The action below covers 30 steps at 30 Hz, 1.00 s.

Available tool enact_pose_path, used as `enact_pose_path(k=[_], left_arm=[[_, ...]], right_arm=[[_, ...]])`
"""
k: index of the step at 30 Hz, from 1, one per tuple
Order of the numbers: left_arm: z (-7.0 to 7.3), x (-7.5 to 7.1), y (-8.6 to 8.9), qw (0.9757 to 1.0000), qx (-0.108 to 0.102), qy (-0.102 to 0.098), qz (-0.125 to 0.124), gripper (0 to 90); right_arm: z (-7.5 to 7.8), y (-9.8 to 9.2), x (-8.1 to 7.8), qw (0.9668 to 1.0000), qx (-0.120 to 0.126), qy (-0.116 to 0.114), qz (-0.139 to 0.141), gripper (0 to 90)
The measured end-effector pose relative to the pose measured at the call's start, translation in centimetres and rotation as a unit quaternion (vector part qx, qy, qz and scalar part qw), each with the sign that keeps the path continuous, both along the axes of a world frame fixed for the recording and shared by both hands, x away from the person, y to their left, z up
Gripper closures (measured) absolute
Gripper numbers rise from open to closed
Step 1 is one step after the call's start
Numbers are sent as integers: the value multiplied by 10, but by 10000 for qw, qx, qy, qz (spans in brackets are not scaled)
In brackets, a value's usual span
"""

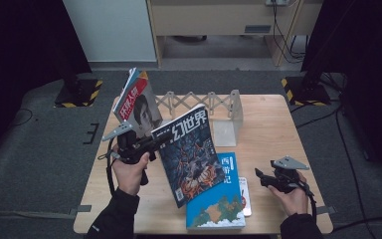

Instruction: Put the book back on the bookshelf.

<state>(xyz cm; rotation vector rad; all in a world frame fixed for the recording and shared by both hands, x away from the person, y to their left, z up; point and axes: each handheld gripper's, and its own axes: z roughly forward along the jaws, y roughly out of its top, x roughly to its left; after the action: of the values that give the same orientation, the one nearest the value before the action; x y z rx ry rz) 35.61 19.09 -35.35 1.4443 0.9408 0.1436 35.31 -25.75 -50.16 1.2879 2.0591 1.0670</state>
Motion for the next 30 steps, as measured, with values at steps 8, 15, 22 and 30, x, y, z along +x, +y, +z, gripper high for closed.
enact_pose_path(k=[8,15,22,30], left_arm=[[20,-3,8,9992,159,-290,233,823],[29,-6,22,9972,297,-426,539,823],[37,-4,40,9933,467,-526,917,823],[38,-2,59,9867,623,-617,1367,823]], right_arm=[[0,0,0,9999,-94,11,44,304],[-1,0,0,9999,-133,18,41,303],[-2,1,1,9999,-149,21,83,301],[-3,1,1,9998,-162,16,82,301]])
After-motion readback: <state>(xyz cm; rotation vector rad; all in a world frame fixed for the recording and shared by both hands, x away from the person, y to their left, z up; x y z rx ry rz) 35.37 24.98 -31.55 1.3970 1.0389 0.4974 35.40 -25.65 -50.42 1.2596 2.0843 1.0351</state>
